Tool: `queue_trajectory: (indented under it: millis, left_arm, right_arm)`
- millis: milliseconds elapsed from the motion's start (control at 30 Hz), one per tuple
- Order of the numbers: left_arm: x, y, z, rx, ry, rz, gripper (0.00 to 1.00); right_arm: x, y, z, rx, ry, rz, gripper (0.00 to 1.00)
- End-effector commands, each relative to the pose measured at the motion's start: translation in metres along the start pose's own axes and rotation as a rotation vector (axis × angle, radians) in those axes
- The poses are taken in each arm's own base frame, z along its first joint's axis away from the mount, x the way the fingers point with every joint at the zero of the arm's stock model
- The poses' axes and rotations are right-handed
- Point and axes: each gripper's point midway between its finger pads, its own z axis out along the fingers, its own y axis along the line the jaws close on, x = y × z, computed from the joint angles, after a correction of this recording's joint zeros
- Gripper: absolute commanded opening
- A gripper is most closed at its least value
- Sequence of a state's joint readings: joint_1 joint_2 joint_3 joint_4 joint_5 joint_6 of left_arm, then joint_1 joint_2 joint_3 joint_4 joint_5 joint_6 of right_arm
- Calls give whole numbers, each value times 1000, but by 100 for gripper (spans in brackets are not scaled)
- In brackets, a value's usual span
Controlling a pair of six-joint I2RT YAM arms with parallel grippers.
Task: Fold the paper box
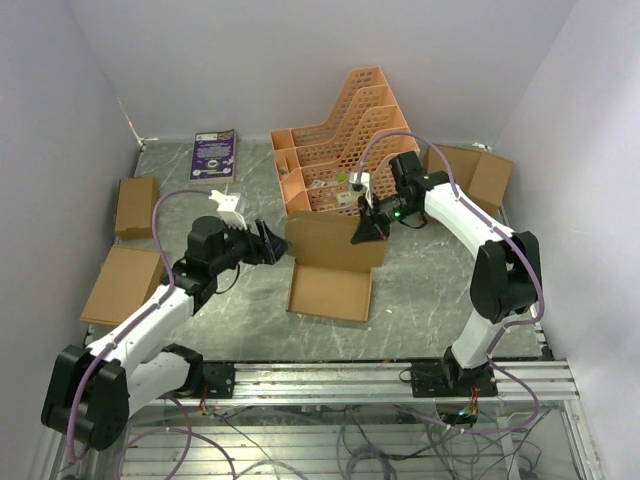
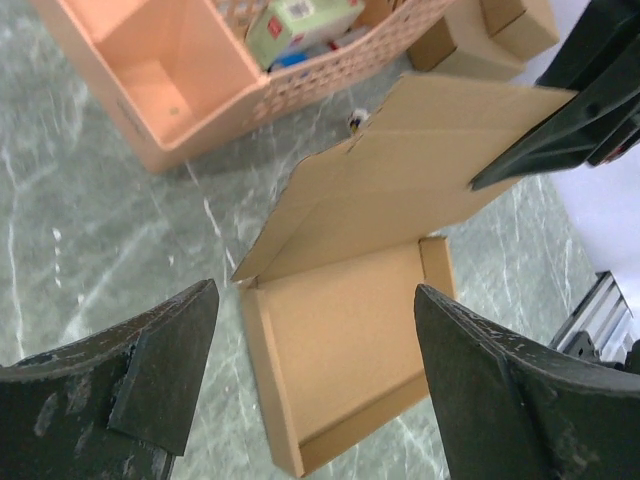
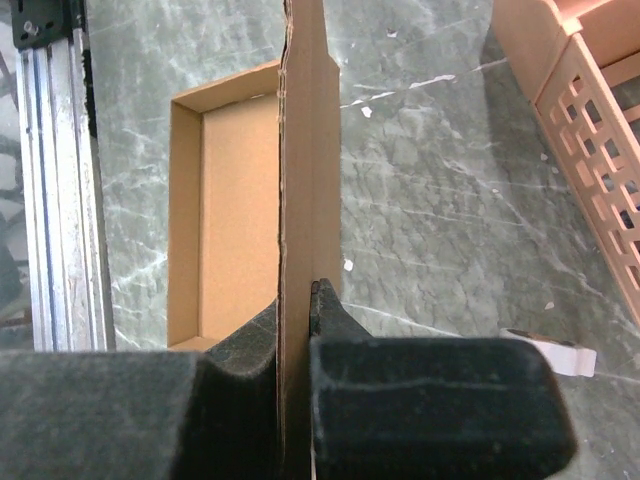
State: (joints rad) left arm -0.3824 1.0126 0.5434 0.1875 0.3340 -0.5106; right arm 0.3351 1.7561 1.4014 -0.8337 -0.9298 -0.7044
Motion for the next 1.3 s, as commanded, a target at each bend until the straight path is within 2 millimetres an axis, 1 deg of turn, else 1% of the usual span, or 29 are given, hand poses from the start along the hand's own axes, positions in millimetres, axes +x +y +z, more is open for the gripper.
queue_trajectory:
  millis: [0, 100, 133, 233, 267, 467, 600, 733, 833, 867, 933, 1000, 1100, 1167, 1267]
  left_arm:
    - [5, 3, -3, 1, -23, -29, 90]
    - [13, 19, -13, -75, -57, -63, 91]
    - [21, 25, -15, -97, -55, -77, 92]
    - [32, 34, -16, -119, -58, -89, 93]
    - [35, 34, -15, -110, -60, -86, 93]
    - [35, 40, -11, -107, -97, -54, 92]
    - [36, 46, -14, -136, -103, -49, 93]
    - [43, 48, -17, -138, -109, -72, 92]
    - [49, 50, -17, -137, -102, -84, 92]
    - [50, 50, -17, -137, -103, -87, 92]
    - [50, 51, -17, -136, -109, -87, 92]
    - [49, 52, -16, -138, -111, -82, 92]
    - [47, 51, -15, -133, -115, -74, 91]
    - [46, 50, -14, -129, -114, -71, 91]
    - [47, 50, -15, -130, -113, -77, 91]
  right_arm:
    - [-2, 8, -1, -45, 8, -52, 0]
    - [-2, 7, 3, -52, 24, -66, 0]
    - [-2, 7, 5, -59, 32, -71, 0]
    - [-1, 3, 13, -80, 55, -88, 0]
    - [-1, 2, 15, -83, 61, -93, 0]
    - [-1, 0, 30, -124, 98, -113, 0]
    - [-5, -3, 34, -123, 101, -119, 12]
    - [-10, -9, 33, -92, 97, -128, 31]
    - [-13, -13, 28, -51, 97, -138, 43]
    - [-16, -14, 27, -38, 93, -144, 49]
    - [-20, -16, 24, -18, 85, -149, 56]
    - [-26, -18, 21, 0, 75, -155, 60]
    - [-32, -25, 16, 30, 71, -161, 63]
    - [-39, -31, 7, 60, 61, -171, 66]
    - [-48, -42, -10, 113, 39, -180, 67]
